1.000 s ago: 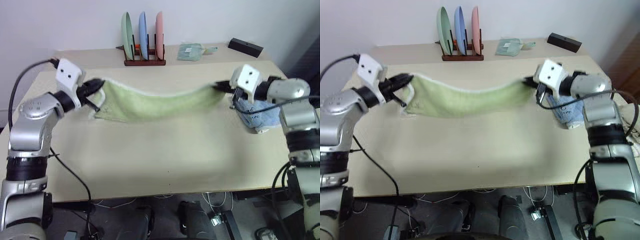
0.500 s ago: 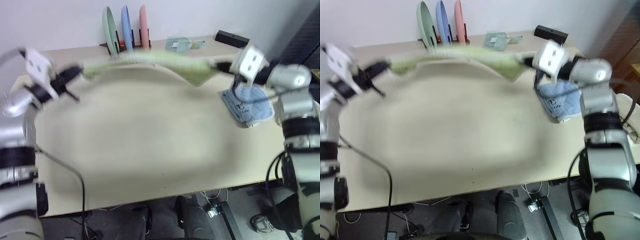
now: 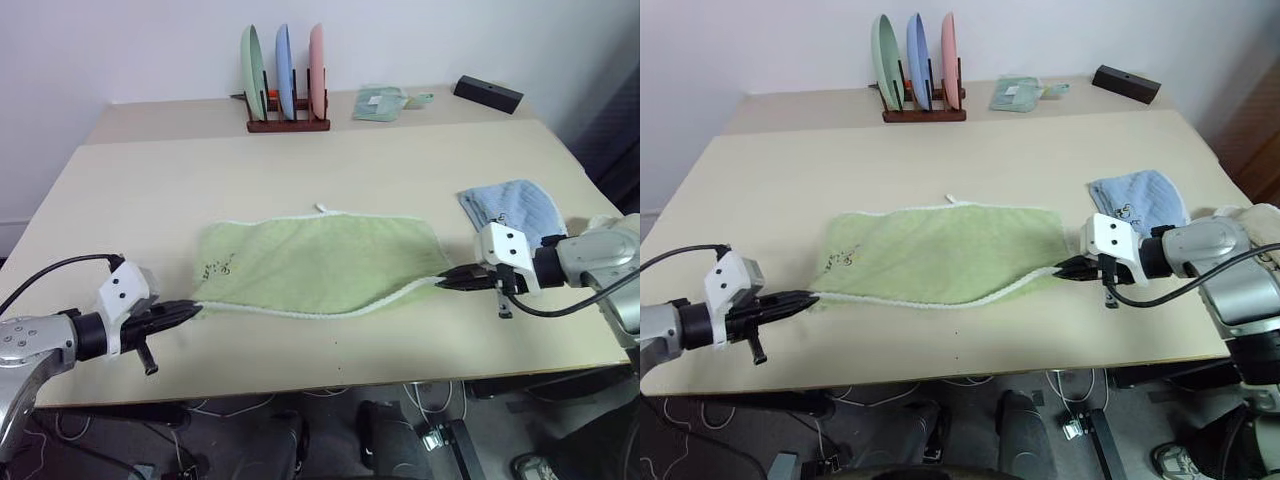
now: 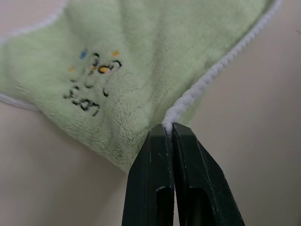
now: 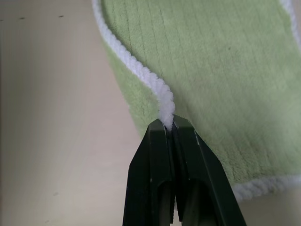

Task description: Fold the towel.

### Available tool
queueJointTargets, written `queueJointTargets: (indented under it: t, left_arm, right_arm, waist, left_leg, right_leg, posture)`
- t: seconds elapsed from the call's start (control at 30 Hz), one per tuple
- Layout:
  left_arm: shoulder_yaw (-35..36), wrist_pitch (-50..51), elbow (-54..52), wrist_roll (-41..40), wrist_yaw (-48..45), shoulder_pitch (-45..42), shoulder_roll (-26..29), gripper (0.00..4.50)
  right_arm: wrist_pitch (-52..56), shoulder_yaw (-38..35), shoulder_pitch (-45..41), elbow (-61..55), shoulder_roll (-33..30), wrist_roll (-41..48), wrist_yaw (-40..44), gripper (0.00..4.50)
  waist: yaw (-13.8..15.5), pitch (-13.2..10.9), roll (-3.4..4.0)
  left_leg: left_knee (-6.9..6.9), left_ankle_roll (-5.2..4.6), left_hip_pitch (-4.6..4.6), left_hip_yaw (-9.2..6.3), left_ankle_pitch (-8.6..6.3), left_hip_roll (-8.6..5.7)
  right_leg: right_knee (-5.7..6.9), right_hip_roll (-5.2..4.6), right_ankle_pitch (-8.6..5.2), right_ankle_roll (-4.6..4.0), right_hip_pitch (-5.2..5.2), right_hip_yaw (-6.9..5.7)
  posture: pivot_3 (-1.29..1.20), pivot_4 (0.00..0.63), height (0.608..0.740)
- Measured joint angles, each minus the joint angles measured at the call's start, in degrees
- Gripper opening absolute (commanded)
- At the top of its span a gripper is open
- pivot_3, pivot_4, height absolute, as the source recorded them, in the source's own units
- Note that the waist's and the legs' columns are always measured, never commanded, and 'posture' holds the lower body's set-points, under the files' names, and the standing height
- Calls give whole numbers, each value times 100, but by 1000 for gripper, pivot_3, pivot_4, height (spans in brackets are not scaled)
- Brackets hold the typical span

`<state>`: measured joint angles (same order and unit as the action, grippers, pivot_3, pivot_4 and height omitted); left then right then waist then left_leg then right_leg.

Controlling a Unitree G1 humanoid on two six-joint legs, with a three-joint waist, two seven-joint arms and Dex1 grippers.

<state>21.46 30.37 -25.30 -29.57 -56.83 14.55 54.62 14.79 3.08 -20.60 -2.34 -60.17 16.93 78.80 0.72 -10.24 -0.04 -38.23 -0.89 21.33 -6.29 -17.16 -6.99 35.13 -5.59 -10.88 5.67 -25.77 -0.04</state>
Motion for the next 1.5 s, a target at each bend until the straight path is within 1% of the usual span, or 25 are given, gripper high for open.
queueJointTargets:
  t: [0.17,0.33,0.37,0.5,0.57,0.7,0.83,0.97,1.1,1.2,1.23,1.27,1.3,1.33,1.37,1.43,1.5]
  left_arm:
    - [6,64,-38,-19,2,-41,-25,53]
    - [1,36,327,-94,468,-1153,-437,53]
    - [-1,21,418,-90,543,-1315,-485,53]
    - [-221,-131,1206,202,872,-2150,-640,53]
    - [-455,-258,1624,355,962,-2579,-778,53]
    - [-800,-491,2270,586,960,-3085,-940,53]
    - [-1285,-776,3360,1006,935,-3825,-1122,53]
    - [-1624,-1118,4114,1339,866,-4196,-1271,53]
    - [-1635,-1234,4589,1476,834,-4407,-1359,53]
    - [-1617,-1252,4761,1513,853,-4471,-1415,876]
    - [-1584,-1238,4820,1503,914,-4477,-1467,1381]
    - [-1501,-1205,4882,1452,995,-4478,-1543,1787]
    - [-1408,-1117,4898,1369,1056,-4478,-1589,2364]
    - [-1274,-991,4873,1233,1092,-4475,-1625,2754]
    - [-1036,-780,4762,983,1110,-4444,-1652,2764]
    - [-549,-408,4408,510,1153,-4375,-1640,2764]
    - [-115,-173,4059,236,1318,-4178,-1571,2764]
  right_arm:
    - [-49,-1,-12,4,60,-17,-106,0]
    - [-306,-3,-700,418,444,-207,-582,0]
    - [-384,-4,-821,526,487,-263,-666,0]
    - [-938,95,-1433,1520,824,-775,-1062,0]
    - [-1218,197,-1803,2161,1127,-1023,-1285,0]
    - [-1620,339,-2275,3082,1511,-1338,-1493,0]
    - [-2064,468,-2806,4185,1798,-1671,-1629,0]
    - [-2459,576,-3018,4908,2047,-1872,-1696,0]
    - [-2736,595,-3130,5340,2153,-2027,-1780,0]
    - [-2772,593,-3188,5510,2188,-2072,-1843,839]
    - [-2771,589,-3196,5561,2191,-2080,-1886,1363]
    - [-2772,587,-3196,5573,2191,-2097,-1909,1722]
    - [-2784,585,-3196,5573,2191,-2112,-1956,2270]
    - [-2798,570,-3195,5567,2190,-2118,-2023,2773]
    - [-2802,539,-3192,5533,2188,-2115,-2080,3282]
    - [-2802,482,-3171,5389,2151,-2107,-2156,4113]
    - [-2792,430,-3077,5067,2095,-2080,-2211,4113]
  waist:
    - [-2,0,0]
    - [-1,0,-1]
    - [-2,0,-1]
    - [-5,1,-2]
    - [-14,0,-2]
    - [-35,0,-2]
    - [-34,1,-2]
    - [-76,1,-2]
    - [-155,1,-2]
    - [-174,1,-2]
    - [-175,1,-2]
    - [-175,1,-2]
    - [-175,1,-2]
    - [-176,1,-2]
    - [-180,1,-2]
    - [-186,1,-2]
    - [-198,1,-2]
  left_leg:
    - [0,1,0,0,0,1]
    - [-1,7,-1,-1,3,1]
    - [-1,27,-1,-1,15,1]
    - [-1,42,-1,1,23,-1]
    - [0,44,0,1,24,-1]
    - [0,46,8,1,26,-1]
    - [-1,49,6,1,29,-4]
    - [3,49,11,0,28,-4]
    - [3,49,17,0,29,-5]
    - [3,50,16,0,29,-4]
    - [4,50,16,0,29,-4]
    - [3,50,17,0,29,-4]
    - [3,50,18,0,29,-4]
    - [3,50,22,0,29,-4]
    - [2,50,27,1,29,-4]
    - [1,51,35,1,29,-4]
    - [4,51,33,2,29,-3]
  right_leg:
    - [-2,-1,0,0,1,0]
    - [-2,0,1,0,1,-4]
    - [-2,0,1,0,0,-4]
    - [-3,1,2,0,1,-4]
    - [-2,3,2,0,-1,-4]
    - [-1,2,2,0,-14,-2]
    - [1,9,3,0,-11,-3]
    - [1,8,3,0,-21,-3]
    - [5,8,3,0,-29,-2]
    - [8,8,3,0,-31,-1]
    - [9,8,3,0,-32,0]
    - [9,8,3,0,-35,0]
    - [10,8,3,0,-37,0]
    - [10,8,3,1,-41,1]
    - [11,5,3,1,-48,3]
    - [12,3,3,1,-59,4]
    - [11,4,3,1,-60,5]
  posture:
    - [0,150,740]
    - [0,150,740]
    - [0,150,740]
    - [0,150,740]
    - [0,150,740]
    - [0,150,740]
    - [0,150,740]
    - [0,150,740]
    - [0,150,740]
    - [0,150,740]
    - [0,150,740]
    - [0,150,740]
    - [0,150,740]
    - [0,150,740]
    - [0,150,740]
    - [0,150,740]
    - [0,150,740]
